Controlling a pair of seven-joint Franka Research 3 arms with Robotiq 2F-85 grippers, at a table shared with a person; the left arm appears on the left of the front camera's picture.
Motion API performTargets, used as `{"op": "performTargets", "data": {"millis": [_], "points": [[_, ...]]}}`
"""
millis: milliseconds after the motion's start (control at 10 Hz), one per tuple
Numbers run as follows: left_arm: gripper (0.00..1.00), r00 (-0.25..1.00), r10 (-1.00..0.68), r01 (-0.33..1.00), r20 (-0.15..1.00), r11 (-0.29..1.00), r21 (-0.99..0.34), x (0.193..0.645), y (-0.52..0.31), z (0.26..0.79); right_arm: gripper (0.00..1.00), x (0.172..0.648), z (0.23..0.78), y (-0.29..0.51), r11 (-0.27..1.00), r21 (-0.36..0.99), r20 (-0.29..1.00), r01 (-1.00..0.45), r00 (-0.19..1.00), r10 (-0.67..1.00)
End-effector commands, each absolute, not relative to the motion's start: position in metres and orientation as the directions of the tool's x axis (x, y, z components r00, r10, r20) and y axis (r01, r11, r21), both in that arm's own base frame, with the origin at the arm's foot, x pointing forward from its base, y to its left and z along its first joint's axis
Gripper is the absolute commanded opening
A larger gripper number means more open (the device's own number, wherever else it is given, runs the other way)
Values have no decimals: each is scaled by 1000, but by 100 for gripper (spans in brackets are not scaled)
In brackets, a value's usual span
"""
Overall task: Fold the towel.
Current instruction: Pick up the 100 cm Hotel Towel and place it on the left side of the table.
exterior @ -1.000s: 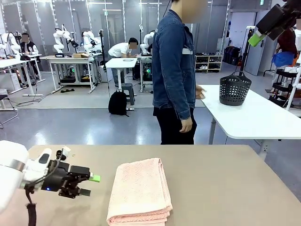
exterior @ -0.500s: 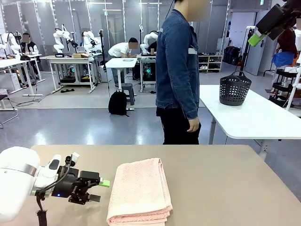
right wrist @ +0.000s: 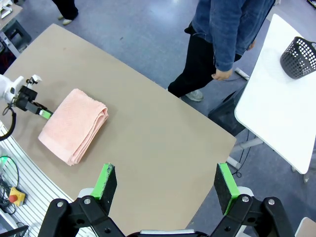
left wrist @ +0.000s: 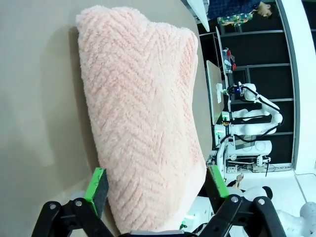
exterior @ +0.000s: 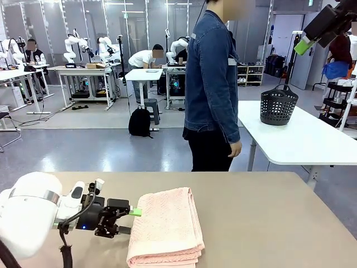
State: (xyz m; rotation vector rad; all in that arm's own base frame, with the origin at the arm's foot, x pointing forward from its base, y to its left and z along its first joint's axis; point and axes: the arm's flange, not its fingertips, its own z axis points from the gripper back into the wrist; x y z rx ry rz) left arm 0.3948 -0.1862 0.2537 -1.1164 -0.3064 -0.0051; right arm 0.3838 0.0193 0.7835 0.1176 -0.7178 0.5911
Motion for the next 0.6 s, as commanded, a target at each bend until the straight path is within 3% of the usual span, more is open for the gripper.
{"op": "performTargets", "data": {"millis": [0, 500], "points": [[100, 947, 162, 172, 276, 469, -866, 403, -203, 242, 100, 385, 784, 19, 833, -89, 654, -547, 599, 463], [100, 948, 141, 188, 285, 476, -859, 406, -216, 237, 100, 385, 784, 19, 833, -89, 654, -547, 599, 463]]}}
